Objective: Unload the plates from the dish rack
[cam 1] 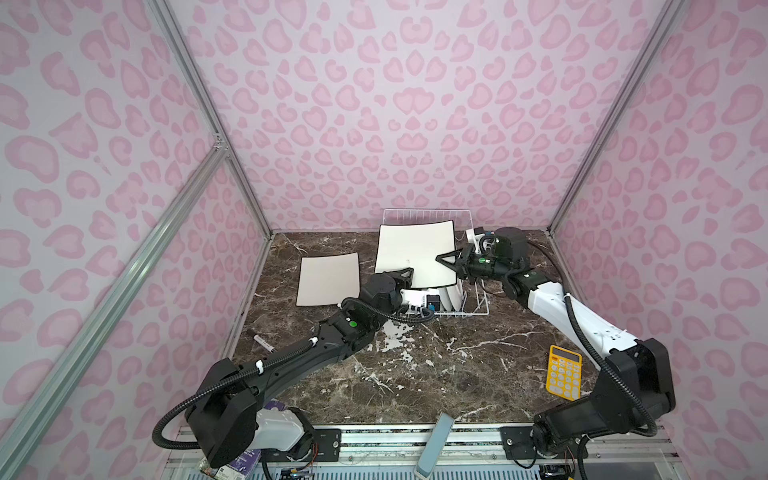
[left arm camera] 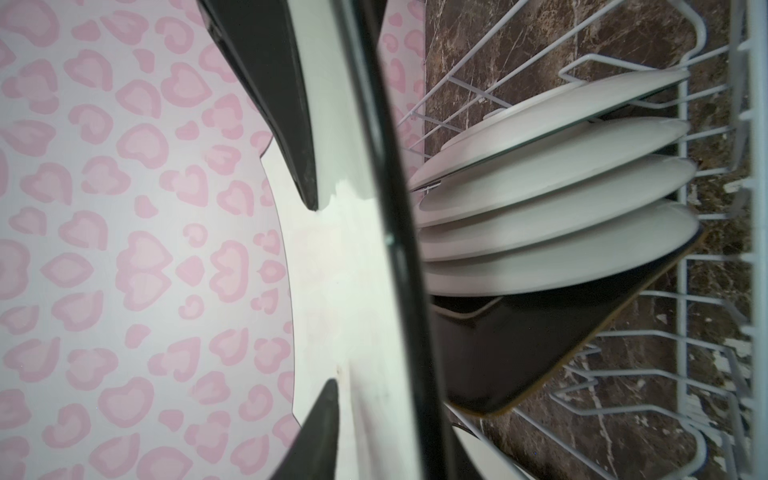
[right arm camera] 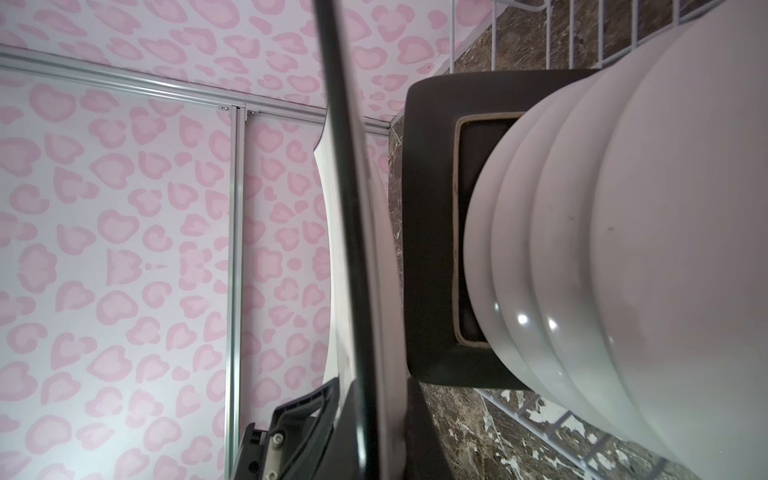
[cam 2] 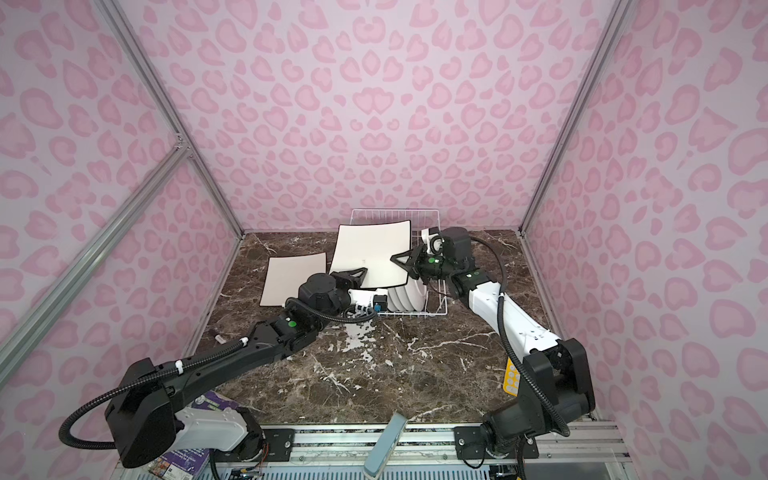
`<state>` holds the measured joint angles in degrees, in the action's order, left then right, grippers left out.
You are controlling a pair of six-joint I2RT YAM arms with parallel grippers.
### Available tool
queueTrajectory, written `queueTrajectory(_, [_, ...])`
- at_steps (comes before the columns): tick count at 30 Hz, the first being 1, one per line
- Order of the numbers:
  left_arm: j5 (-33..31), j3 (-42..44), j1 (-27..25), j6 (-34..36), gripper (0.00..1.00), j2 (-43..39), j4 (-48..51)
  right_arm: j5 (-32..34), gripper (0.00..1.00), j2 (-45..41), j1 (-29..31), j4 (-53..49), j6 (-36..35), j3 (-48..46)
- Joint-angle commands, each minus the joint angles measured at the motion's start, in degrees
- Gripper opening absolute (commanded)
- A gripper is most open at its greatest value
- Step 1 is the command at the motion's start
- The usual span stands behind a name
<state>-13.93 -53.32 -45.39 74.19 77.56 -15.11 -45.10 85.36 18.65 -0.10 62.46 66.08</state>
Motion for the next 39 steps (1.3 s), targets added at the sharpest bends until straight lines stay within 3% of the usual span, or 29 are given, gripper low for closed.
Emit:
queueTrajectory(1, [-1.52,-1.70,0.21,-3.05,0.57,-0.16,-7.96,-0.78,0.00,-0.24,-0.98,6.16,-2.85,-1.06])
queueTrajectory(3, [-0.97,-1.13,0.21,-3.04,0.66,-0.22,-9.00,-0.86,0.00,-0.27,-1.32,7.87,-1.73,-1.24])
queueTrajectory(7, [0.85,0.58,0.30,-3.34,0.73,-1.13,-11.30,-1.13,0.00,-0.20,-2.17,11.82,0.81,-1.48])
queueTrajectory(12, [3.30,1.16,0.08,-6.37,0.77,-3.44,-11.17,0.31,0.00,-0.60,-3.50,11.39,0.81,-1.28])
queueTrajectory(27, [7.42,0.51,-0.05,-24.71,0.79,-12.89,-9.49,1.33,0.00,0.32,-4.33,16.33,3.97,-0.97])
queueTrajectory(29, [6.67,-1.79,0.21,-28.47,0.79,-12.81,-7.17,1.24,0.00,0.38,-4.33,16.95,4.25,-1.04])
queueTrajectory(34, [9.85,-12.77,3.99,-46.20,0.79,-10.76,7.64,1.18,0.00,0.31,-4.24,17.05,4.34,-1.15])
queueTrajectory(39, [12.21,-17.99,9.10,-60.44,0.83,-9.60,12.01,1.33,0.00,-0.39,-4.07,15.70,2.93,-1.29])
